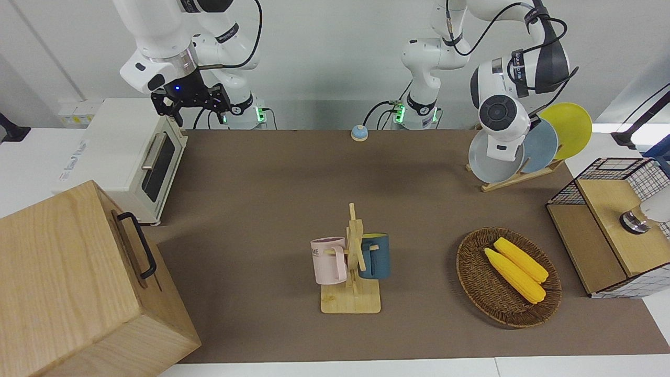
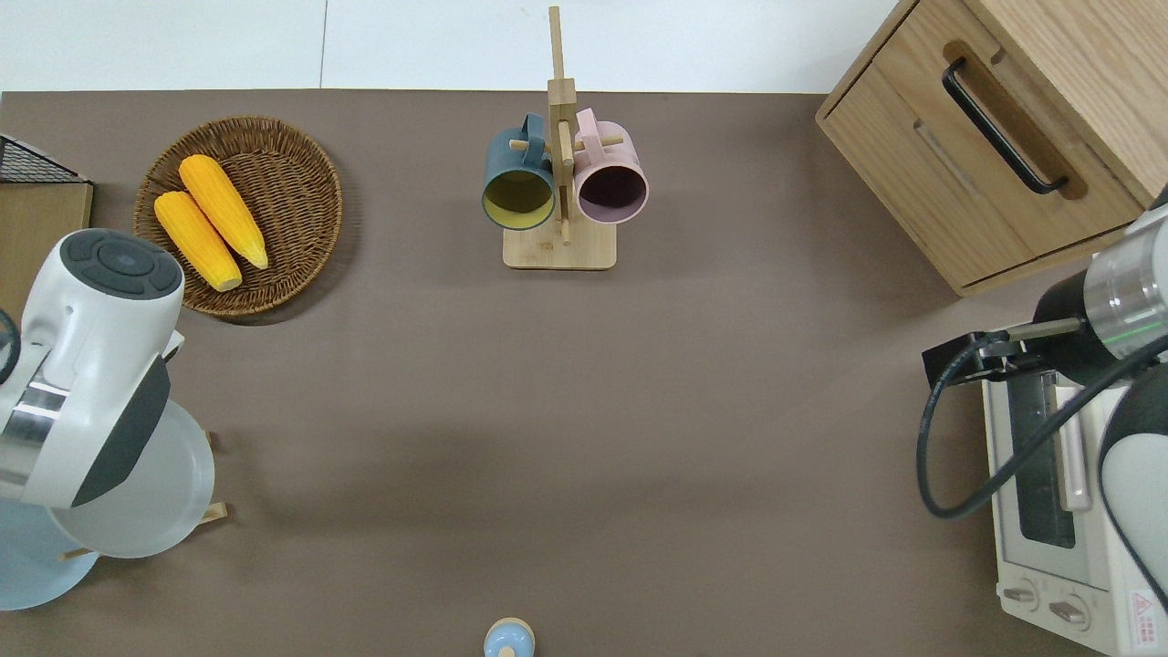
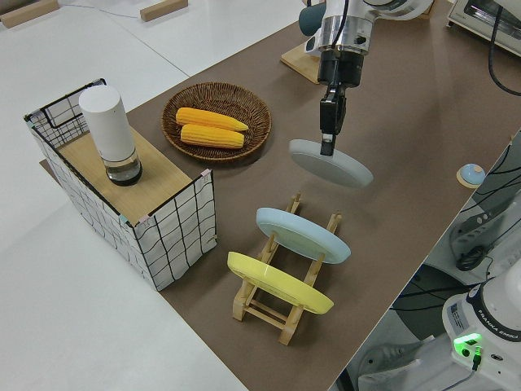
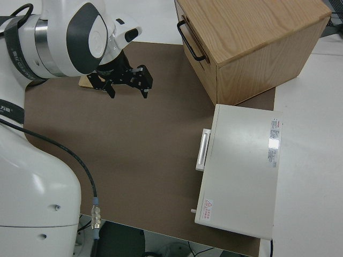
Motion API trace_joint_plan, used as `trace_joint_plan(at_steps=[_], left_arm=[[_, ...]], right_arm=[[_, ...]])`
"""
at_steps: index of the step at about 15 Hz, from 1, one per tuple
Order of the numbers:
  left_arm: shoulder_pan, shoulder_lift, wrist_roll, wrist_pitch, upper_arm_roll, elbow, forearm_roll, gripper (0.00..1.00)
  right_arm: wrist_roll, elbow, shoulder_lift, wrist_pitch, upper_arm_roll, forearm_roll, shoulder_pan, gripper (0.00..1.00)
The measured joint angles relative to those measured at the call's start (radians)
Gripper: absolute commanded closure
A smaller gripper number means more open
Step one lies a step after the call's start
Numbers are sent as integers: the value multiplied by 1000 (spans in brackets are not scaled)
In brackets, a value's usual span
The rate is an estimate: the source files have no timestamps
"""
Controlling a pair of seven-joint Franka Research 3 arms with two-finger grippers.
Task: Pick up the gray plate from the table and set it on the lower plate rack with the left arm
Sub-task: 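Carry the gray plate with the left gripper toward the wooden rack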
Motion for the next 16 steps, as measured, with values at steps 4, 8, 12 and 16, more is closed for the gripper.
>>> trace_joint_plan(at_steps=[4,8,12,16], left_arm=[[1,12,-1,-17,2,-18,64,1000],[2,39,-19,-23,4,-43,96,1000],[4,66,-59,-23,5,-48,100,1000],[4,73,-66,-23,4,-49,100,464]], right_arm=[[0,0,0,0,0,0,0,17],[0,0,0,0,0,0,0,17],[0,0,0,0,0,0,0,17],[0,0,0,0,0,0,0,17]])
